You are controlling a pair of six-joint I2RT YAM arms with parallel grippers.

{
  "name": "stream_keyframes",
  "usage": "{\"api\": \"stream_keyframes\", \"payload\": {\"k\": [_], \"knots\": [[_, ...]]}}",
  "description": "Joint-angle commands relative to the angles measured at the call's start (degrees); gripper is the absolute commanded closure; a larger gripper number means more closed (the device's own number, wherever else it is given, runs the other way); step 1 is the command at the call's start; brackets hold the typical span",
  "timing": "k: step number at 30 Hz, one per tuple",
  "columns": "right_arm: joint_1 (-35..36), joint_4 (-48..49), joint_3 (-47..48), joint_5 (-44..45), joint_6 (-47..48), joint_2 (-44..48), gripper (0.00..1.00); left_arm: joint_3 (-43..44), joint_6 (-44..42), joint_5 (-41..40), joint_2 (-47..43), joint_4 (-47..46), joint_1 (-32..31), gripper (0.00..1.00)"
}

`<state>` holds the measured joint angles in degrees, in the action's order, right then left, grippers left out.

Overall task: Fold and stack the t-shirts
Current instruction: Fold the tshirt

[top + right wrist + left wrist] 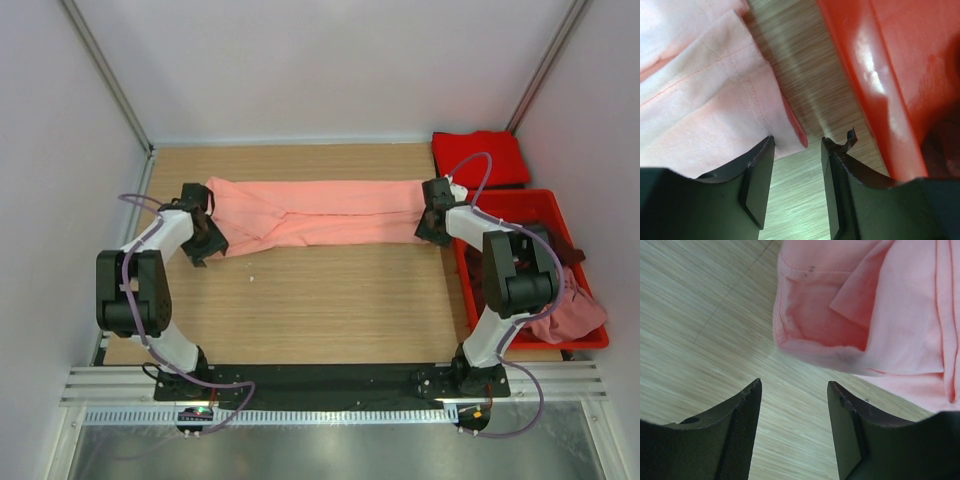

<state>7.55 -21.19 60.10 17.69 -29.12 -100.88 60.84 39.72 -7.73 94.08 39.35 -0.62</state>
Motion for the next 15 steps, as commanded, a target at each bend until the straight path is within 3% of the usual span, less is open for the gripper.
{"api": "stream_keyframes", "payload": {"k": [1,3,8,11,12,15], "knots": [[-0.52,1.85,-0.15,3.49,0.56,0.60,0.52,2.79,0.79,-4.48,0.57,-1.03,0.36,0.44],[-0.52,1.68,0.11,3.75,0.65,0.69,0.55,3.85,0.70,-5.19,1.45,-0.94,0.36,0.45],[-0.43,0.63,0.81,3.40,1.09,0.77,0.77,6.57,0.62,-6.16,5.66,0.02,0.36,0.53],[-0.52,0.01,0.90,2.79,1.35,1.04,0.91,8.33,0.62,-7.12,7.07,1.94,2.38,0.64],[-0.52,-0.08,0.64,2.79,1.44,1.21,0.94,8.85,0.62,-7.48,7.34,2.39,2.55,0.77],[-0.35,-1.22,0.03,1.74,1.26,2.52,0.99,9.91,0.09,-9.14,8.57,4.23,3.17,0.95]]}}
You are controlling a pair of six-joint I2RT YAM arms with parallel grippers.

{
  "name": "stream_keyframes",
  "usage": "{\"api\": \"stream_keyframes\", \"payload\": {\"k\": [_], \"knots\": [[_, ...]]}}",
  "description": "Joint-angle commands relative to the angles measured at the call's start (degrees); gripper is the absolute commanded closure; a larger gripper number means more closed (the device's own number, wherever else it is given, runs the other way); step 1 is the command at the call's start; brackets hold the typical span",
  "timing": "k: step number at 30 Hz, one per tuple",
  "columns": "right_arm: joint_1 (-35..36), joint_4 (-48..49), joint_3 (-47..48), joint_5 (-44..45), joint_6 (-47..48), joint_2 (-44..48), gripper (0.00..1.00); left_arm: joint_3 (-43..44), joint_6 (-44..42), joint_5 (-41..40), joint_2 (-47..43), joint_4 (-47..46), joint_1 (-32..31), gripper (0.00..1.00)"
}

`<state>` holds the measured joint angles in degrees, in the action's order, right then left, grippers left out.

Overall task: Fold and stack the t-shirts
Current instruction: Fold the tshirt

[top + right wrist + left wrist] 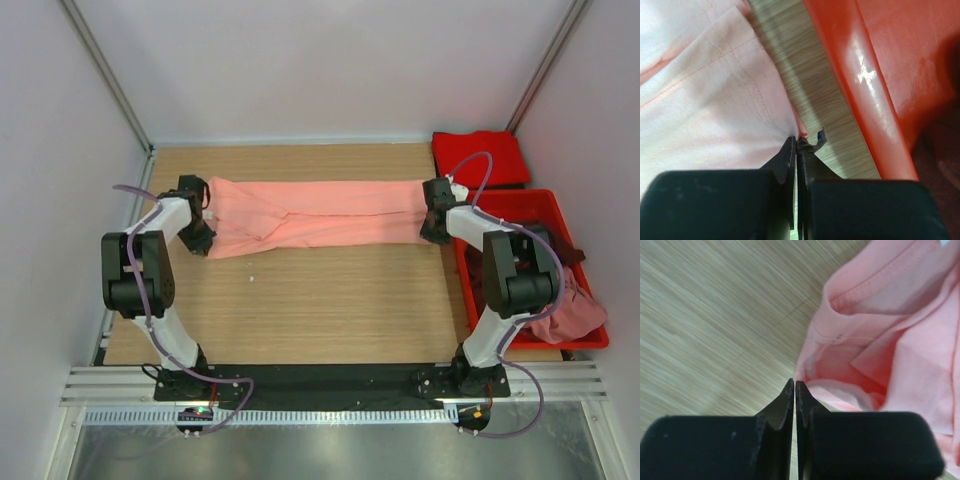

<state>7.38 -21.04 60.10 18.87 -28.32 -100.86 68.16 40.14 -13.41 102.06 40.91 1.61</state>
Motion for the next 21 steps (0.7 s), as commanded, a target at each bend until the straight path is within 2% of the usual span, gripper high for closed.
{"api": "stream_keyframes", "payload": {"k": [1,7,12,13,14,16,18,21], "knots": [[-0.26,-1.90,-0.33,0.12,0.37,2.94,0.99,3.37,-0.59,-3.90,0.94,3.21,1.12,0.99],[0.01,-2.78,-3.84,-3.13,-0.42,6.98,0.99,5.58,-2.61,-3.91,3.58,5.41,2.09,1.00],[0.09,-2.43,-7.88,-2.88,-0.25,9.98,0.99,6.98,-4.18,-4.00,2.45,7.87,2.35,0.99],[0.01,-2.69,-7.98,-1.92,0.19,10.59,0.99,6.72,-4.45,-2.77,0.09,7.53,2.52,0.95],[0.01,-2.87,-7.98,-1.82,0.28,10.68,0.99,5.50,-4.80,-1.89,-1.41,6.13,2.61,0.83],[0.01,-3.04,-7.89,-2.26,0.28,10.95,0.99,3.92,-5.51,1.52,-4.57,4.19,2.70,0.72],[0.01,-3.22,-7.89,-2.44,0.10,11.30,0.99,1.29,-5.60,4.17,-8.27,2.17,2.70,0.68],[0.01,-3.22,-7.80,-2.79,-0.16,11.65,0.99,-2.40,-4.64,8.30,-10.48,0.85,2.70,0.70]]}}
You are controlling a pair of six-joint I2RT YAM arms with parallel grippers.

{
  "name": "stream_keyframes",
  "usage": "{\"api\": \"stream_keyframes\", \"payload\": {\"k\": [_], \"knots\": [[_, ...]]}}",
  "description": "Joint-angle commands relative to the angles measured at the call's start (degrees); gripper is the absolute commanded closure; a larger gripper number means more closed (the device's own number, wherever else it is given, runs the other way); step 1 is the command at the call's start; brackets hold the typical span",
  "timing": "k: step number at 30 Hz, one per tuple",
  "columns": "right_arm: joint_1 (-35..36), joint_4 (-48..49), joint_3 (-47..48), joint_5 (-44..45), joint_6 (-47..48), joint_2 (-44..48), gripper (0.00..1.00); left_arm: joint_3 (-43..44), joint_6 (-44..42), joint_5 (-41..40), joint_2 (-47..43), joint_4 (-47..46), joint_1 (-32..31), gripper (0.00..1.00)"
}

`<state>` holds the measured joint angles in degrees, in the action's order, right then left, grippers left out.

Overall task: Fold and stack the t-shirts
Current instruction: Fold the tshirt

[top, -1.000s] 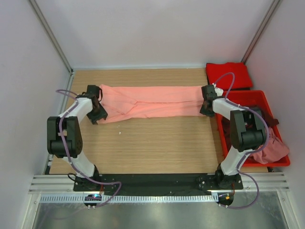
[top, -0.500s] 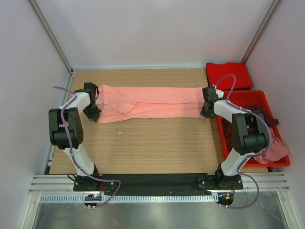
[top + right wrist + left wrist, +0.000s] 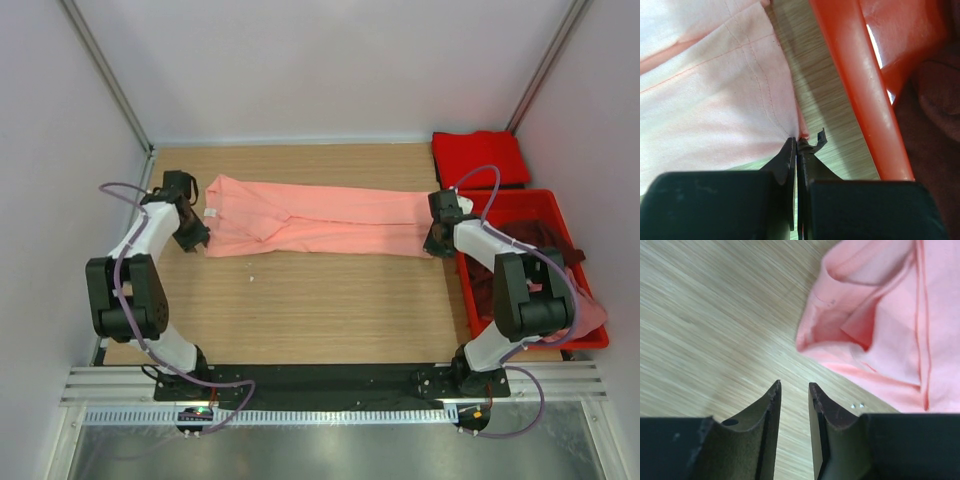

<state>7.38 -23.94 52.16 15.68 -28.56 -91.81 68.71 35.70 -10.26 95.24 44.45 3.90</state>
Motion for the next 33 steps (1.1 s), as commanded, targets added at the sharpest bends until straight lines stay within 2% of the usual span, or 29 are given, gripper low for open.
{"api": "stream_keyframes", "payload": {"k": [1,6,10,14,19,27,30,31,33], "knots": [[0.01,-0.05,0.13,0.23,0.17,2.69,0.99,-3.92,0.24,5.95,-3.92,-3.05,0.41,0.71],[0.09,-0.23,0.48,-0.56,-0.45,3.04,0.99,-8.85,2.53,7.97,-2.35,-6.73,0.40,0.73],[0.01,-0.75,1.27,-0.92,-0.36,3.22,0.99,-9.12,5.42,6.92,-0.15,-9.63,0.32,0.66],[0.01,-1.02,1.19,-1.18,-0.01,3.74,0.99,-10.35,8.15,8.24,-1.11,-14.20,0.41,0.55],[0.01,-0.93,1.01,-0.13,0.43,3.48,0.99,-10.52,9.82,4.82,-2.43,-14.65,0.41,0.54],[0.01,-2.24,2.59,0.57,0.52,2.25,0.99,-8.77,10.00,4.20,2.22,-13.87,0.32,0.59],[-0.08,-3.83,3.47,1.72,0.87,2.51,0.99,-7.28,9.74,1.66,3.98,-11.50,0.40,0.65],[-0.08,-4.00,3.47,1.63,0.87,2.77,0.99,-6.66,9.74,0.26,4.60,-10.27,0.32,0.74],[0.01,-4.36,3.47,1.46,0.78,3.39,0.99,-4.21,9.47,-3.61,7.06,-6.76,0.41,0.80]]}}
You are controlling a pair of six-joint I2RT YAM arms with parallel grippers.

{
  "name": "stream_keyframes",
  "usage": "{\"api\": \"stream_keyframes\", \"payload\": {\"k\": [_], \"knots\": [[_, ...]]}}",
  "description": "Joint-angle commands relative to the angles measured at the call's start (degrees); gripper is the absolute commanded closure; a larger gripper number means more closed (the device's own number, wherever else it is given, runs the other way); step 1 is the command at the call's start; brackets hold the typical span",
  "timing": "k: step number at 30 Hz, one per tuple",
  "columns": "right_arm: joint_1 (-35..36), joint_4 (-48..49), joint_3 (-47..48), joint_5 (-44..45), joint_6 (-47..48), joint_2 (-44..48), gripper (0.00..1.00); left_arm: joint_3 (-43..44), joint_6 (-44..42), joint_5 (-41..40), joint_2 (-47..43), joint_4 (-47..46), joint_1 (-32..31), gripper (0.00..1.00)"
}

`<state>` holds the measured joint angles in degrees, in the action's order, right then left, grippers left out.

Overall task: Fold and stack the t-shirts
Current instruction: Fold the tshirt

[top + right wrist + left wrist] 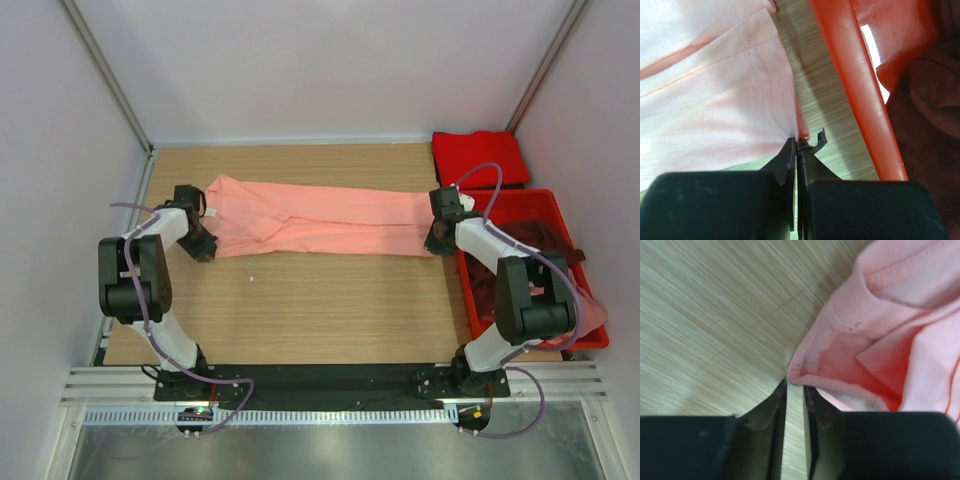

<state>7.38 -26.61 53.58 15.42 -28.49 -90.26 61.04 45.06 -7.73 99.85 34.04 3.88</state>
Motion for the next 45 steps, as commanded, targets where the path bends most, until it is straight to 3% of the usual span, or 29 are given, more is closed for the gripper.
{"api": "stream_keyframes", "payload": {"k": [1,4,18,20,22,25,30,36,45], "knots": [[0.01,-1.78,1.62,1.37,0.72,2.01,0.99,4.17,-0.32,-7.12,3.32,4.71,0.34,0.86],[0.18,-1.52,0.04,-0.65,1.33,2.98,0.99,6.98,-1.11,-9.59,5.44,7.26,0.51,0.99],[4.05,-0.81,-11.74,-7.42,-3.85,11.59,0.99,10.15,-3.84,-18.82,3.77,14.47,0.87,1.00],[4.58,-1.42,-12.71,-4.02,-3.42,12.47,0.92,11.03,-3.49,-18.64,2.89,15.87,1.04,0.94],[4.66,-2.82,-11.93,-2.07,-2.80,12.65,0.83,12.08,-3.84,-18.20,1.84,16.66,1.22,0.76],[4.58,-5.54,-9.56,-1.62,-1.22,13.61,0.70,15.51,-5.32,-18.64,-1.14,18.86,1.31,0.65],[4.66,-8.10,-5.35,-1.01,0.71,17.92,0.64,19.29,-9.20,-4.34,-5.72,15.89,0.69,0.58],[4.66,-8.72,-2.34,-1.79,1.42,18.63,0.64,21.67,-8.06,10.42,-0.11,13.86,0.25,0.59],[4.67,-6.79,-2.87,-2.41,2.30,18.45,0.64,15.43,-2.87,15.81,3.68,4.73,-3.18,0.53]]}}
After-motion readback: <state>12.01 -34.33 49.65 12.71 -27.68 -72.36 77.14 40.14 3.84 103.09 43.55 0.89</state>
